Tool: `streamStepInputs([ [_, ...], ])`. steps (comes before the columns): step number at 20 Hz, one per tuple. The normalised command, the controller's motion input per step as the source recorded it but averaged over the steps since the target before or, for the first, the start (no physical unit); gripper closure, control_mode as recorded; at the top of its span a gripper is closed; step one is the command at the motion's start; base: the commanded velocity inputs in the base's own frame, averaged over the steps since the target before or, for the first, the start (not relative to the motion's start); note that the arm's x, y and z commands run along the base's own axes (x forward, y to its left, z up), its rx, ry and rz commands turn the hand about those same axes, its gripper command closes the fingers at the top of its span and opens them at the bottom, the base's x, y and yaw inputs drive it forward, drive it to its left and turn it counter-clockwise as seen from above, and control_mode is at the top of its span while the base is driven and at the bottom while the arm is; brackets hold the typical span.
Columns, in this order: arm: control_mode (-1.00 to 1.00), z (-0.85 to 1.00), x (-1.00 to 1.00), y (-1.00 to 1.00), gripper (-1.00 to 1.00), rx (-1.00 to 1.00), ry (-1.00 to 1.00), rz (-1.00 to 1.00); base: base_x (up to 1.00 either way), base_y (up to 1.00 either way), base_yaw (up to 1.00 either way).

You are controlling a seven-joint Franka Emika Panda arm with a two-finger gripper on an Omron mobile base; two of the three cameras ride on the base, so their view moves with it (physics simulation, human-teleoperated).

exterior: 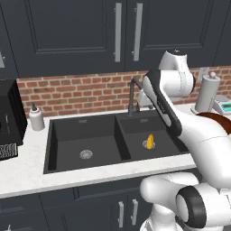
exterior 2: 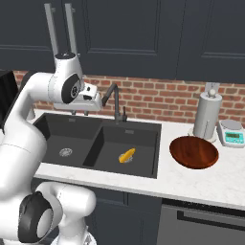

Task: Pick the corn from the sink and place it in the bowl. Then pick the bowl and place it in the microwave. Then close the microwave door and press the start button.

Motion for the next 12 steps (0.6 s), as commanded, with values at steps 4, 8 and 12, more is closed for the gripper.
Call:
streamStepInputs([
  [4, -1.00, 0.00, -0.16, -0.01, -1.00, 0.00, -0.03, 0.00, 0.00, 0.00, 0.00],
  [8, -1.00, 0.00, -0.60, -0.07, -1.00, 0.00, -0.03, 0.00, 0.00, 0.00, 0.00],
  [12, -1.00, -0.04, -0.75, -0.17, -1.00, 0.00, -0.01, -0.01, 0.00, 0.00, 0.00],
])
